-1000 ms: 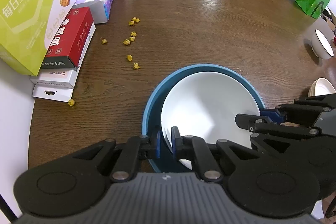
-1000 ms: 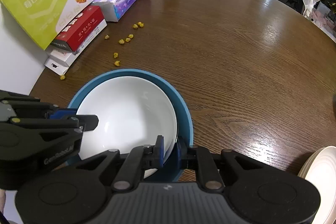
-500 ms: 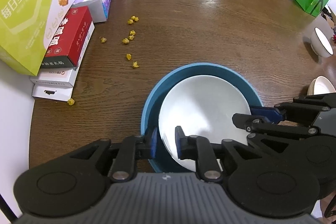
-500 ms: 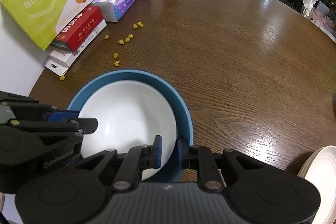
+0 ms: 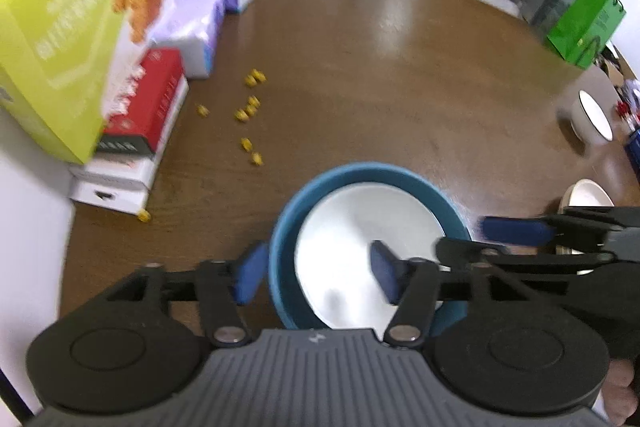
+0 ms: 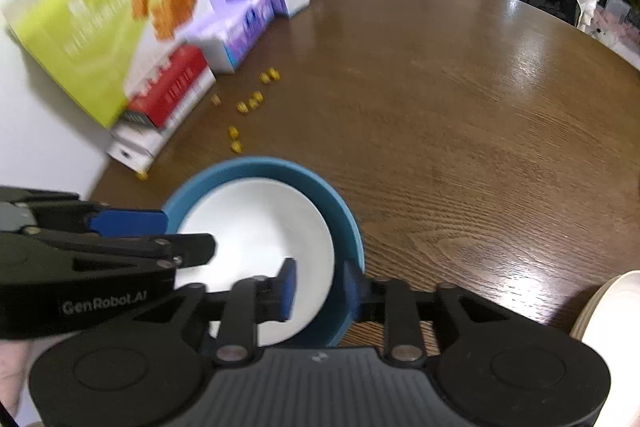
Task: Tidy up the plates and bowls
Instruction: 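Open both grippers to release the white bowl inside the blue bowl, then pull both grippers back and move them toward the remaining white bowl, then bring both open grippers down around the rim of the white bowl, then close both grippers on the rim of the white bowl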
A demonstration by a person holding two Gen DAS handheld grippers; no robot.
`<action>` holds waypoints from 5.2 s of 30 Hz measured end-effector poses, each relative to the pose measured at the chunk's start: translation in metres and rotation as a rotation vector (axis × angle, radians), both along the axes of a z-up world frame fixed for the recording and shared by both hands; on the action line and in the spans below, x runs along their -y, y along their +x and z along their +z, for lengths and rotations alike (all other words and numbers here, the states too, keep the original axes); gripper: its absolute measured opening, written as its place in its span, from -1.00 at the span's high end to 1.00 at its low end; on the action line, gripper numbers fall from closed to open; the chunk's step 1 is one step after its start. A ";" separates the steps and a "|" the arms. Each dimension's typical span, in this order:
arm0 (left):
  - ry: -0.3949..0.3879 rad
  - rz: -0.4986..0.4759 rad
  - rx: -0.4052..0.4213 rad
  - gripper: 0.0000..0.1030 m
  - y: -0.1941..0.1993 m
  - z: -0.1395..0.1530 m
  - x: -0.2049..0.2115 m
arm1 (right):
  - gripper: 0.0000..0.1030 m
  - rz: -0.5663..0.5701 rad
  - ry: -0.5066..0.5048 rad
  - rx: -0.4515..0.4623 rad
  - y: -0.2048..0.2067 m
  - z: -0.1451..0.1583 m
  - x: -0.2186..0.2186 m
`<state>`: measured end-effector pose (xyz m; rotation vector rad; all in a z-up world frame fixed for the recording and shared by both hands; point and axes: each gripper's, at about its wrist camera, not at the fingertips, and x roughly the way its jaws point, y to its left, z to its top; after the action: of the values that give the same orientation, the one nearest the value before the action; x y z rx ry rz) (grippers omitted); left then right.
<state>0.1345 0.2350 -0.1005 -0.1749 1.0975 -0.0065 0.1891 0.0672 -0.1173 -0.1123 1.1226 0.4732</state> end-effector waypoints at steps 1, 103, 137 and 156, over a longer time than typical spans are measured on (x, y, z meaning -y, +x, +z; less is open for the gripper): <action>-0.007 0.004 0.016 -0.43 -0.002 0.004 -0.002 | 0.17 -0.016 -0.001 0.017 -0.001 0.003 0.005; -0.019 -0.140 0.063 -1.00 0.211 -0.021 0.401 | -0.82 -0.562 0.105 0.150 0.167 -0.041 0.480; -0.059 -0.097 -0.018 0.06 0.292 -0.069 0.464 | 0.30 -0.591 0.175 0.040 0.229 -0.079 0.499; -0.072 -0.129 -0.022 0.85 0.296 -0.073 0.470 | 0.78 -0.597 0.198 0.030 0.231 -0.084 0.495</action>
<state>0.4301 -0.2349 -0.1738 -0.1689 1.1298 -0.1606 0.4205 -0.4275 -0.2015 0.3802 1.0147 0.0451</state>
